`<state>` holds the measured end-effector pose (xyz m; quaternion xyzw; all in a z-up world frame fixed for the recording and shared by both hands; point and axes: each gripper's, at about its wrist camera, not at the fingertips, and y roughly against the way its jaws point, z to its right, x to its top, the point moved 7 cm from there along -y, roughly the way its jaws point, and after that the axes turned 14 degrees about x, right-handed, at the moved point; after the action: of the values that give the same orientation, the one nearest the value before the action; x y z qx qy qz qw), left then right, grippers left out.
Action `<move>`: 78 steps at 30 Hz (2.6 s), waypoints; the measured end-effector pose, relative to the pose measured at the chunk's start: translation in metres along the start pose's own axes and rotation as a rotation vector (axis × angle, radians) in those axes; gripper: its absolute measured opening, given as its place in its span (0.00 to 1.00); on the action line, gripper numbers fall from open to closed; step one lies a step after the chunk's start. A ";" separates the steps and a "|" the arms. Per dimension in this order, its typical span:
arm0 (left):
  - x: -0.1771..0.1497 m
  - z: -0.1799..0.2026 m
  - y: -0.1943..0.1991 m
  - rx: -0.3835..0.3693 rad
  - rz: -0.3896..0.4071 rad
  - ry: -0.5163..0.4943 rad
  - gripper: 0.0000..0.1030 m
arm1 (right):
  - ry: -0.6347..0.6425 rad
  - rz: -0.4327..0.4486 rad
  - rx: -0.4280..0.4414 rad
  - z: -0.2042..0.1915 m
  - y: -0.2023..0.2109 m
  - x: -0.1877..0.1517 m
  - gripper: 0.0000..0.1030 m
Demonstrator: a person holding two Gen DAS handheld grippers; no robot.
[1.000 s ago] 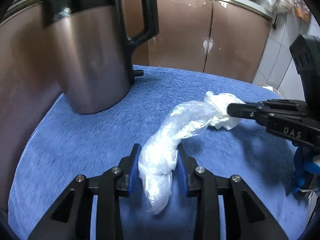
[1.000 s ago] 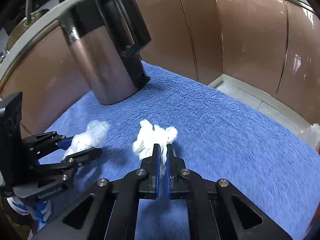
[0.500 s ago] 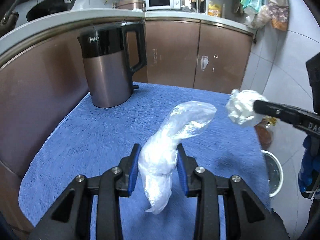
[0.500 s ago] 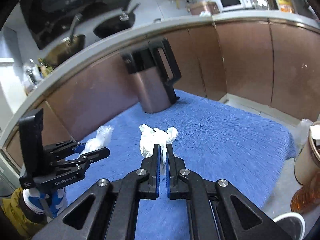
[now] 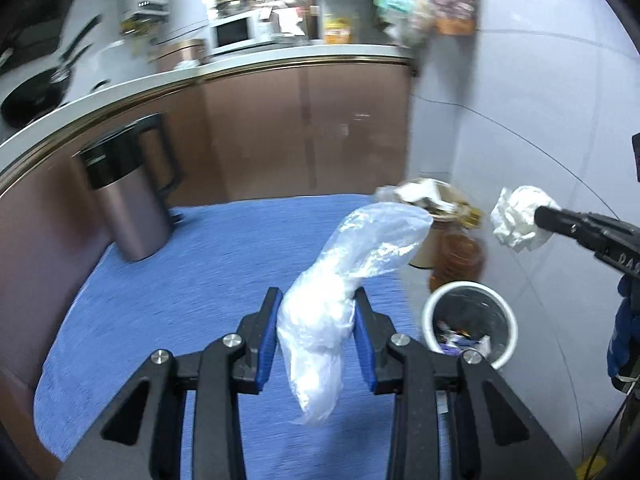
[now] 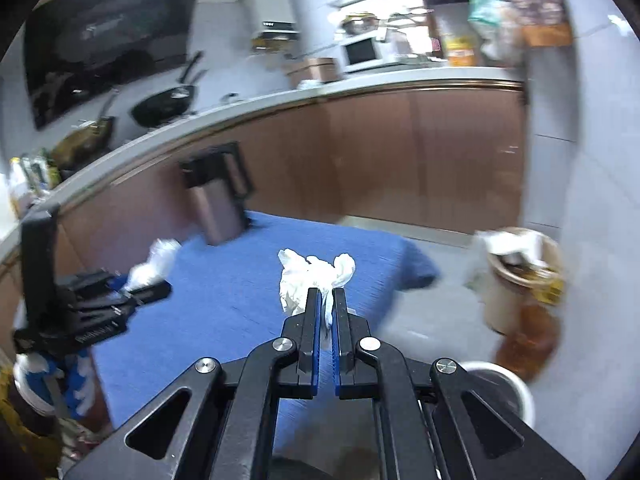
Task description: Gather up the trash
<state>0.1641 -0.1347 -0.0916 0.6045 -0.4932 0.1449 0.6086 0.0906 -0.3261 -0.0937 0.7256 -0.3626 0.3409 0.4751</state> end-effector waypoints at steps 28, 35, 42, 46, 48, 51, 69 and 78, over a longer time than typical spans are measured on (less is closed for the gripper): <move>-0.026 0.294 -0.137 -0.228 -0.297 -0.379 0.58 | -0.505 -0.175 -0.333 0.246 -0.012 -0.168 0.26; -0.020 0.284 -0.125 -0.253 -0.283 -0.320 0.59 | -0.516 -0.181 -0.337 0.248 -0.014 -0.172 0.33; 0.014 0.229 -0.085 -0.177 -0.131 -0.194 0.59 | -0.426 -0.135 -0.344 0.222 -0.005 -0.135 0.39; 0.028 0.174 -0.053 -0.102 -0.046 -0.081 0.64 | -0.335 -0.105 -0.331 0.187 -0.002 -0.103 0.43; 0.030 0.148 -0.042 -0.057 -0.017 -0.040 0.64 | -0.281 -0.094 -0.307 0.163 -0.003 -0.086 0.44; 0.028 0.103 -0.020 0.037 0.040 0.018 0.64 | -0.202 -0.079 -0.259 0.124 -0.009 -0.061 0.48; -0.005 -0.116 0.111 0.546 0.218 0.385 0.81 | 0.205 0.044 0.031 -0.115 -0.038 0.044 0.92; -0.028 -0.150 0.128 0.648 0.201 0.455 0.84 | 0.284 0.065 0.026 -0.152 -0.035 0.044 0.97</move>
<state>0.1157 0.0382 -0.0045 0.6662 -0.3314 0.4816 0.4631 0.1198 -0.1823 -0.0241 0.6641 -0.3106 0.4601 0.5008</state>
